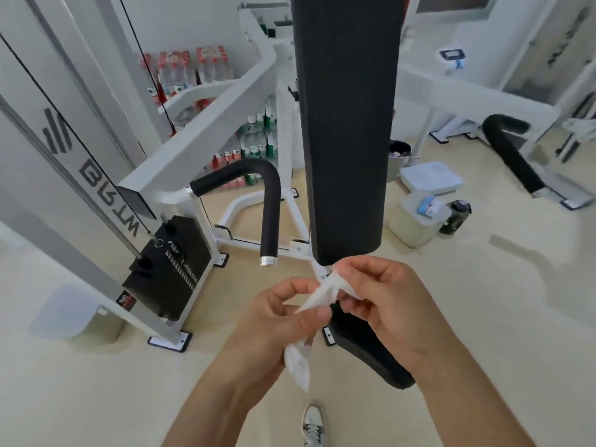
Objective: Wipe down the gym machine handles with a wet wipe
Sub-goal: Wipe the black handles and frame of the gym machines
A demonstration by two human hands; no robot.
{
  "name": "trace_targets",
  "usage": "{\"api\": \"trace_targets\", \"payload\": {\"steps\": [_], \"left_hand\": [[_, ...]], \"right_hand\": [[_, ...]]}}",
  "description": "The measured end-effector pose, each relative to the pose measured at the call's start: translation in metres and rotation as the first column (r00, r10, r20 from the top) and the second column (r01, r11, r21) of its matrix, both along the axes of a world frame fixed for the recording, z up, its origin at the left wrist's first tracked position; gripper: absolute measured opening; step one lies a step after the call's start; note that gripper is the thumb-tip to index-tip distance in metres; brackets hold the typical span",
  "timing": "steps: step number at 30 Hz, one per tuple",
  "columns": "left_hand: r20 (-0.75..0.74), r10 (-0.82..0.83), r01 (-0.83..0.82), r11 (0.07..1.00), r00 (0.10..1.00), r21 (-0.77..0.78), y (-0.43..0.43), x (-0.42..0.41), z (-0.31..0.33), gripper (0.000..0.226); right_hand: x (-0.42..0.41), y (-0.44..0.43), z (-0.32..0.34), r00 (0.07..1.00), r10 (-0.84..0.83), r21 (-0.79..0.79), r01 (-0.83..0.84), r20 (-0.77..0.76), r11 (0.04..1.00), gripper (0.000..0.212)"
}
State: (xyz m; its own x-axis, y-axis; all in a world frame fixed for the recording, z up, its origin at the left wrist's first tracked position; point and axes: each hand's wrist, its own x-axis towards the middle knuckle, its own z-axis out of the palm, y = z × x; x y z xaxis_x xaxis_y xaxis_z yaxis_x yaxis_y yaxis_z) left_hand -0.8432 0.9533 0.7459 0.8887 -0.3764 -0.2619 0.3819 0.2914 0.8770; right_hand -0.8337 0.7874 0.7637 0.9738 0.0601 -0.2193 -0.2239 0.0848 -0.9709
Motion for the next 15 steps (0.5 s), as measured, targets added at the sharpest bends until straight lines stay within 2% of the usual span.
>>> {"api": "trace_targets", "payload": {"steps": [2, 3, 6, 8, 10, 12, 15], "left_hand": [[0.013, -0.028, 0.027, 0.997, 1.000, 0.066, -0.017, -0.018, 0.003, 0.009], [0.026, -0.036, 0.034, 0.997, 0.999, 0.076, -0.028, -0.026, 0.007, 0.012], [0.054, -0.084, 0.079, 0.991, 0.995, 0.104, -0.070, -0.043, 0.020, 0.040], [0.086, -0.136, 0.121, 0.980, 0.987, 0.160, -0.099, -0.052, 0.026, 0.044], [0.122, -0.182, 0.155, 0.967, 0.976, 0.203, -0.131, -0.056, 0.027, 0.040], [0.125, -0.229, 0.201, 0.958, 0.965, 0.207, -0.169, -0.058, 0.027, 0.035], [0.118, -0.259, 0.233, 0.953, 0.959, 0.196, -0.240, -0.058, 0.027, 0.025]], "right_hand": [[-0.025, -0.014, 0.000, 0.993, -0.118, -0.001, 0.118, -0.029, 0.993, 0.016], [-0.037, -0.024, -0.001, 0.984, -0.172, -0.013, 0.172, -0.037, 0.985, 0.019], [-0.067, -0.065, 0.005, 0.947, -0.318, -0.027, 0.317, -0.042, 0.948, 0.021], [-0.084, -0.097, 0.008, 0.951, -0.303, 0.045, 0.306, -0.070, 0.951, 0.033], [-0.100, -0.132, 0.009, 0.980, -0.186, 0.060, 0.190, -0.069, 0.980, 0.042], [-0.113, -0.166, 0.007, 0.991, -0.129, 0.030, 0.130, -0.041, 0.991, 0.034], [-0.124, -0.227, 0.003, 0.968, -0.251, 0.110, 0.250, 0.002, 0.962, 0.025]]}}
